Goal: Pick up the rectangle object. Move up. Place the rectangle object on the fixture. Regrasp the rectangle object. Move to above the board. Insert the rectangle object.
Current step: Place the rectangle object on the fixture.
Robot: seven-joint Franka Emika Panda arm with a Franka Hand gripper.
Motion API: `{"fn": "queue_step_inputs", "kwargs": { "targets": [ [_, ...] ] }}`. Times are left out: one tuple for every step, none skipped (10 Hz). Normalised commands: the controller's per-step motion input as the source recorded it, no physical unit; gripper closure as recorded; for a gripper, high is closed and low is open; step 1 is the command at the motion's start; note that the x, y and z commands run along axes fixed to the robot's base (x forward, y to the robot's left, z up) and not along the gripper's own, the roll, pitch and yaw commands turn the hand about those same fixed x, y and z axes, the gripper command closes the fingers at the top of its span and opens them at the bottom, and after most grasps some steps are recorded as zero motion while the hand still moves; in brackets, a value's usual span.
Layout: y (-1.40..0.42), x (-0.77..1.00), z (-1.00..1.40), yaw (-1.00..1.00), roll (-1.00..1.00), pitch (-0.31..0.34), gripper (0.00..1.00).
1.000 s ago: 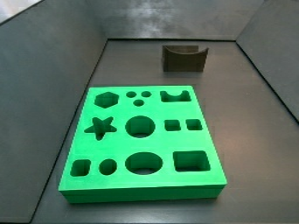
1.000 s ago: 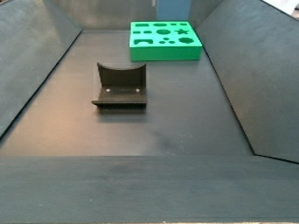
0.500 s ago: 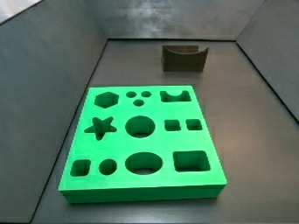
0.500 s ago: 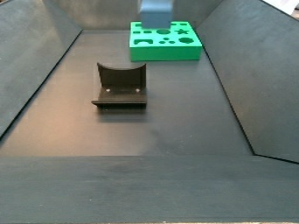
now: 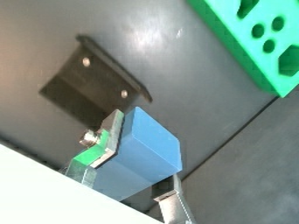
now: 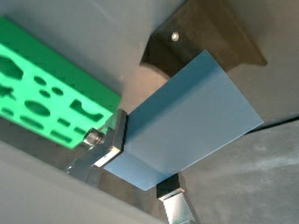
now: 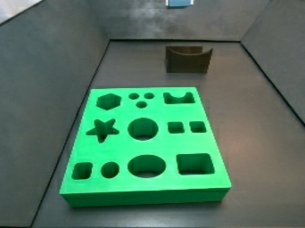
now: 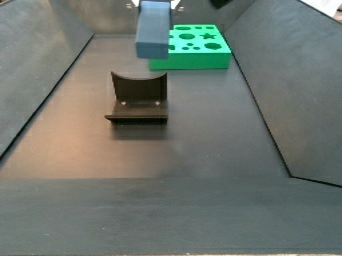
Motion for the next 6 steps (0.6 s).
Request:
{"fn": "queue_step_inputs", "kwargs": {
  "targets": [
    [0.05,0.56,-0.02,-0.05,-1.0,0.025,1.0],
    [0.05,0.47,-0.02,-0.06,-1.0,0.045,1.0],
    [0.05,0.38,-0.02,-0.06,-0.88,0.058,1.0],
    [0.05,0.29,-0.02,-0.07,-0.71,0.061,1.0],
    [0.05,0.18,-0.02,-0.08,-0.49,0.063,1.0],
    [0.04,0.1,-0.02,-0.08,-0.32,0.063,1.0]
  ]
}}
